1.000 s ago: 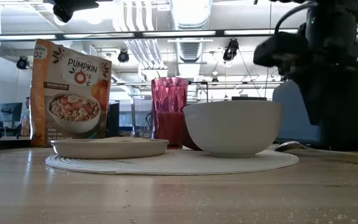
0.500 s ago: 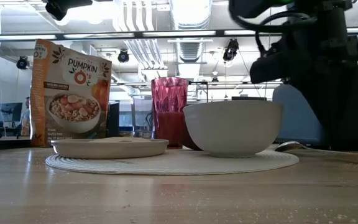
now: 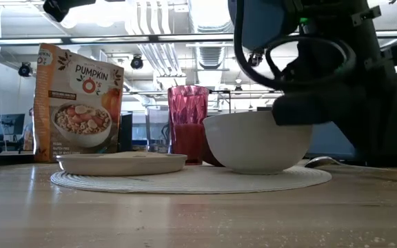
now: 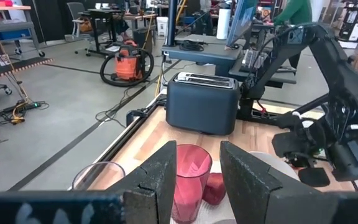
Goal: Arrange a breakfast setting
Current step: Put the orange spoon on the white table mat to the right of the white bowl
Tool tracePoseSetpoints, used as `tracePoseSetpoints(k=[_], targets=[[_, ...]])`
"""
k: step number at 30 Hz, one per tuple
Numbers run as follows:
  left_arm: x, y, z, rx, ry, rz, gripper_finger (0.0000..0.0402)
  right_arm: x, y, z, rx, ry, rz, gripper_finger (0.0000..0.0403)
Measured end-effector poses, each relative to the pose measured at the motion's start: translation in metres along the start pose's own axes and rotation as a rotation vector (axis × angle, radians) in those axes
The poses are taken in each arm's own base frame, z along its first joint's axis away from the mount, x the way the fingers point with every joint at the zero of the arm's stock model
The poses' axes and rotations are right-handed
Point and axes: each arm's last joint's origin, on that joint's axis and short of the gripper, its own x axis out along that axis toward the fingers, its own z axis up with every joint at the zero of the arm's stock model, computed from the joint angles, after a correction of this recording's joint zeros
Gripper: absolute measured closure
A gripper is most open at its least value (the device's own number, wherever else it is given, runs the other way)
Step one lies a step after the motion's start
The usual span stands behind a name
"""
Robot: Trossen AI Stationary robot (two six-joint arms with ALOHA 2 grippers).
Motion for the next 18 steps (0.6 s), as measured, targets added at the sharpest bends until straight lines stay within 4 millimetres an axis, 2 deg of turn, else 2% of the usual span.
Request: tracePoseSetpoints(k=[7, 18], targets=[[-0.003, -0.001, 0.000, -0.010, -0.008, -0.025, 0.0295, 0.015, 0.010, -0.003, -0.006, -0.001, -0.055, 0.0326], [-0.004, -0.001, 0.000, -0.010, -0.009, -0.025, 0.0295, 0.027, 0.013, -0.003, -0.010, -0.003, -0.135, 0.0326]])
